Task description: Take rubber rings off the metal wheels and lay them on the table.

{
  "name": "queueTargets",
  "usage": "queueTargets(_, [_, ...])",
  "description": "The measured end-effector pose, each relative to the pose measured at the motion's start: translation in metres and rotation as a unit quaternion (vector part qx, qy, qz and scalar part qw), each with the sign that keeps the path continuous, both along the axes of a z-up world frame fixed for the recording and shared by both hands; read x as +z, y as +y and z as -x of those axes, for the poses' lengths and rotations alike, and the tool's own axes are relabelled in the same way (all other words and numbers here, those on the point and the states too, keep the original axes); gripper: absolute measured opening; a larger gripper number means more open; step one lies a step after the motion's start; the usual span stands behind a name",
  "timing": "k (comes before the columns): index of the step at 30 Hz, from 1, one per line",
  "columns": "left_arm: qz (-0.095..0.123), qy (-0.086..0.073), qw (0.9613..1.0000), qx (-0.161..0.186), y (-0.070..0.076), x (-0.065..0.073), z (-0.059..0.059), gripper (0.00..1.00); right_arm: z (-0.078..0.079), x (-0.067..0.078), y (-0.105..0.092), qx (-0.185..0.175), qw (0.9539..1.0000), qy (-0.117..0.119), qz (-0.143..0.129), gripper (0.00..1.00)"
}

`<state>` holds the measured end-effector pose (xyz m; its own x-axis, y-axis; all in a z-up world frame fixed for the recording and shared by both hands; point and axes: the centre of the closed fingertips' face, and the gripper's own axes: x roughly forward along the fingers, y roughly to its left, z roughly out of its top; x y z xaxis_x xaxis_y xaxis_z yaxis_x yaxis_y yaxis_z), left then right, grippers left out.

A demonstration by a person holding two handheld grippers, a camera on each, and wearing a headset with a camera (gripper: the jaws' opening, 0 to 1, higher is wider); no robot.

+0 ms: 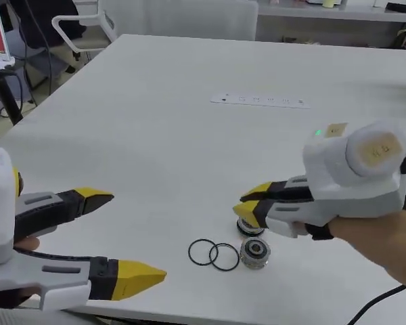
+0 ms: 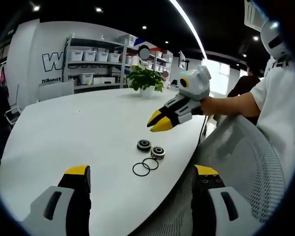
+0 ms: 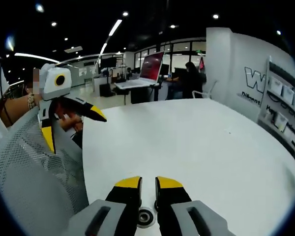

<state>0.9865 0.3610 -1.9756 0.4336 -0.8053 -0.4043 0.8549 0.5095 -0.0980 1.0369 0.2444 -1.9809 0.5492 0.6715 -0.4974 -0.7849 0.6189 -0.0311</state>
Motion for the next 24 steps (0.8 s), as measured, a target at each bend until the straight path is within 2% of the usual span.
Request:
queueTargets(2, [-0.002, 0.001, 1.0, -0.002, 0.0, -0.001, 0.001, 0.82, -0.005, 0.008, -0.004, -0.015, 0.9997, -0.005, -0.017, 0.08])
queueTargets(6, [-0.001, 0.004, 1.0, -0.005, -0.001, -0.001, 0.001, 0.82, -0.013, 0.032, -0.013, -0.046, 0.996, -0.009, -0.076, 0.1])
queueTargets(8, [-0.001, 0.004, 1.0, -0.006, -0.001, -0.002, 0.001, 0.82, -0.018, 0.044, -0.018, -0.063, 0.9917, -0.005, -0.111, 0.11])
queueTargets(11, [-0.001, 0.005, 1.0, -0.008, -0.001, -0.002, 0.002, 0.82, -0.026, 0.065, -0.025, -0.078, 0.985, -0.013, -0.153, 0.14])
queueTargets(16, [0.002, 0.006, 0.9999, -0.009, -0.001, -0.002, 0.002, 0.82, -0.04, 0.088, -0.036, -0.085, 0.9836, -0.031, -0.156, 0.28])
queueTargets(20, [0.0, 0.007, 0.9999, -0.011, -0.001, -0.003, 0.003, 0.82, -0.052, 0.105, -0.037, -0.083, 0.979, -0.043, -0.182, 0.33])
queueTargets(24, [0.0, 0.008, 0.9999, -0.011, -0.001, -0.003, 0.003, 0.82, -0.069, 0.112, -0.04, -0.078, 0.9783, -0.042, -0.187, 0.4])
